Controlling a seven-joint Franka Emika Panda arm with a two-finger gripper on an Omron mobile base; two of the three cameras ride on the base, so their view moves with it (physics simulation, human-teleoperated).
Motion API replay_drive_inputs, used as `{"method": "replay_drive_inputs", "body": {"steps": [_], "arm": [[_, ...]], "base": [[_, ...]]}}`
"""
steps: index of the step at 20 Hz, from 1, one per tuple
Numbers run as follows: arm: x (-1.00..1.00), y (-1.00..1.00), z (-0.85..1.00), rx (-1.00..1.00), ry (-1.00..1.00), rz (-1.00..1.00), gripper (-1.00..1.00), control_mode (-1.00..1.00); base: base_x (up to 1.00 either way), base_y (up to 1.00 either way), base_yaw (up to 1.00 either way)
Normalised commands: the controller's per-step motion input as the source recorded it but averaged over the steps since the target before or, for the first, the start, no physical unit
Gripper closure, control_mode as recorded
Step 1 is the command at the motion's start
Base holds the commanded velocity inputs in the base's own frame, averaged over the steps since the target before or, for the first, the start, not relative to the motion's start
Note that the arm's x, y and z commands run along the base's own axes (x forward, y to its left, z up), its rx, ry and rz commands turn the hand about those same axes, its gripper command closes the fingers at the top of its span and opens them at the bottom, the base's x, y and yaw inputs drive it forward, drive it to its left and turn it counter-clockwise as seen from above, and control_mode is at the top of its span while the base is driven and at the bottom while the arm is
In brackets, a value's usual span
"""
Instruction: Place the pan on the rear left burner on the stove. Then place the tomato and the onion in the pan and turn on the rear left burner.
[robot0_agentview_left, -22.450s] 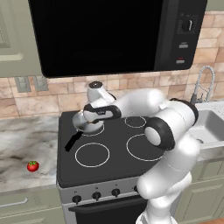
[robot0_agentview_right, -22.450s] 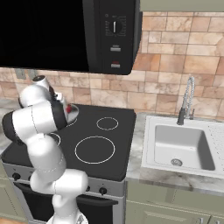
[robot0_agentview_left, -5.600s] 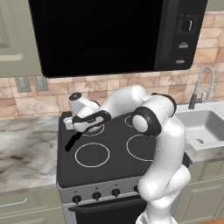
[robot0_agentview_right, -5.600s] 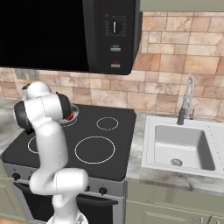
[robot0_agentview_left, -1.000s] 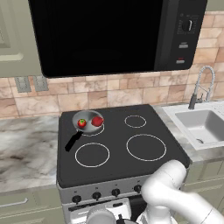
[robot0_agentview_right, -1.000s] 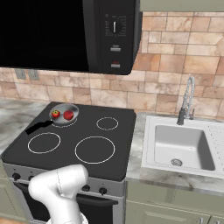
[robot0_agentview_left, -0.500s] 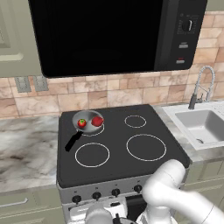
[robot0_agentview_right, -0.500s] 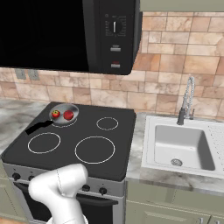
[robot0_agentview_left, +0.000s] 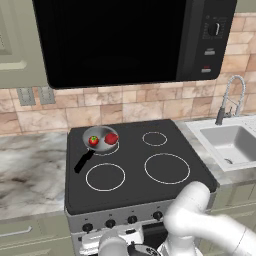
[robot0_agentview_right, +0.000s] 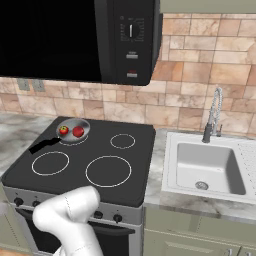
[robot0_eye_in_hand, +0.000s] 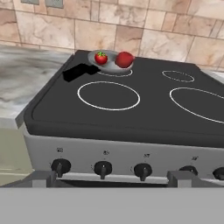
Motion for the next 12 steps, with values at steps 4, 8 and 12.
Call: {"method": "replay_drive_inputs", "body": {"steps": [4,8,12], "arm": [[0.00,0.00,-0.31,0.00,0.00,-0.04,-1.00,-1.00],[0.00,0.00,-0.21,0.00,0.00,-0.04,-1.00,-1.00],[0.09,0.00,-0.15,0.01,0.00,-0.03,-1.00,-1.00]], "base": [[0.00,0.00,0.00],[0.00,0.00,0.00],[0.00,0.00,0.00]]}}
